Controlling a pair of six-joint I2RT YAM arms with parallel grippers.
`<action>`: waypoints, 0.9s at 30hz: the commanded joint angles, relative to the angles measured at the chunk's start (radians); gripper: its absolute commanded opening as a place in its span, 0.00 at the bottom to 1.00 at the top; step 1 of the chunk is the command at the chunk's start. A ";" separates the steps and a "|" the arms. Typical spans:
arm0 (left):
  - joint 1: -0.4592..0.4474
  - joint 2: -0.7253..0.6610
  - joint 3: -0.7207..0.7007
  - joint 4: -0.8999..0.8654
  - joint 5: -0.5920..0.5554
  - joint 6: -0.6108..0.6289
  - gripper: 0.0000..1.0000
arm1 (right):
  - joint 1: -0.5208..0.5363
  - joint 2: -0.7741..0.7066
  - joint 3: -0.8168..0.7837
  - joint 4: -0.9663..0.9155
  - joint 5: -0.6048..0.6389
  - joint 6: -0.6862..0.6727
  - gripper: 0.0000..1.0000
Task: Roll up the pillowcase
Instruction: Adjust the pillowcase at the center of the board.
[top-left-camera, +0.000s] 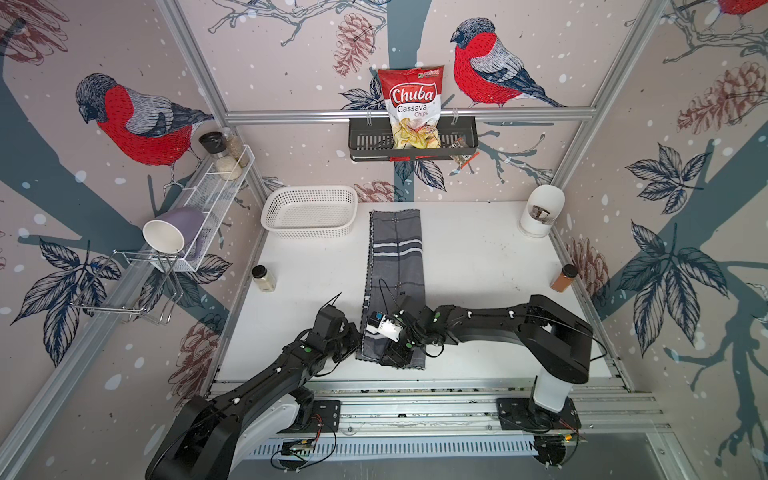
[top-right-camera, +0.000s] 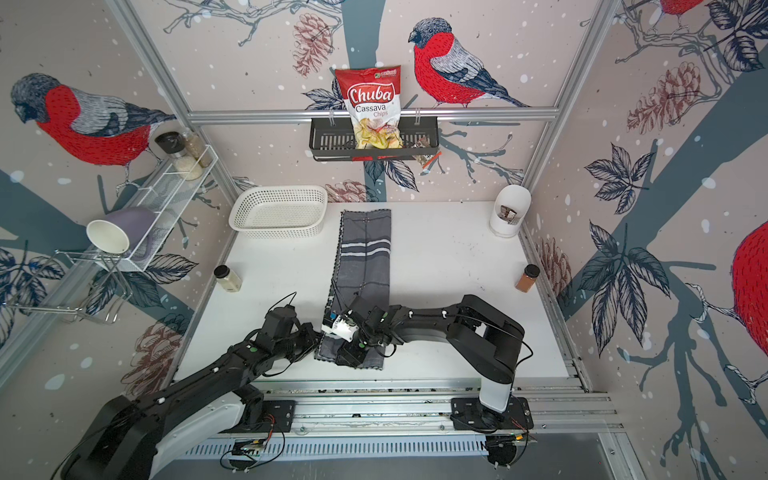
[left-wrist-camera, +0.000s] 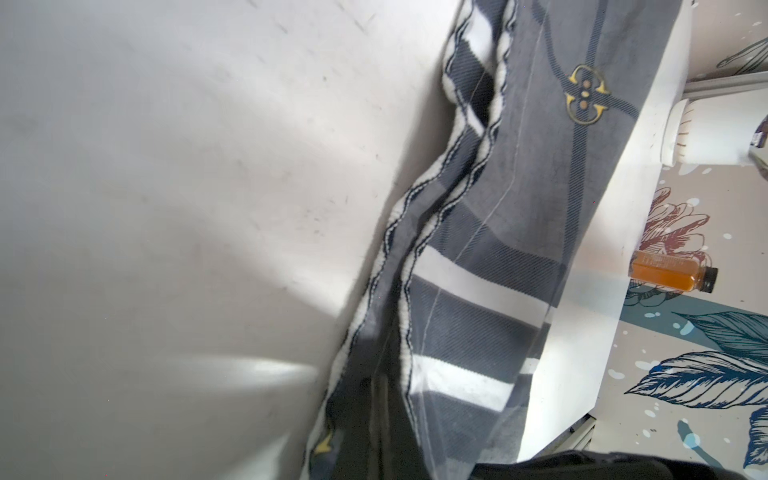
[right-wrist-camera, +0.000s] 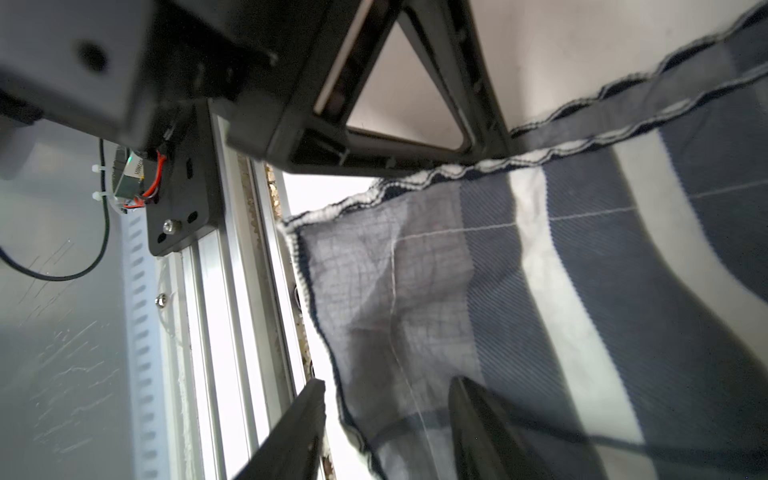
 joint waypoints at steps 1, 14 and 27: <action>0.003 -0.039 0.020 -0.082 -0.041 -0.024 0.00 | -0.021 -0.059 -0.018 0.033 -0.024 0.007 0.66; 0.037 -0.101 0.253 -0.166 -0.160 0.077 0.05 | -0.331 -0.266 -0.100 0.099 0.004 0.185 0.64; 0.089 0.720 0.766 -0.096 -0.054 0.371 0.15 | -0.388 -0.057 -0.006 0.108 0.175 0.287 0.32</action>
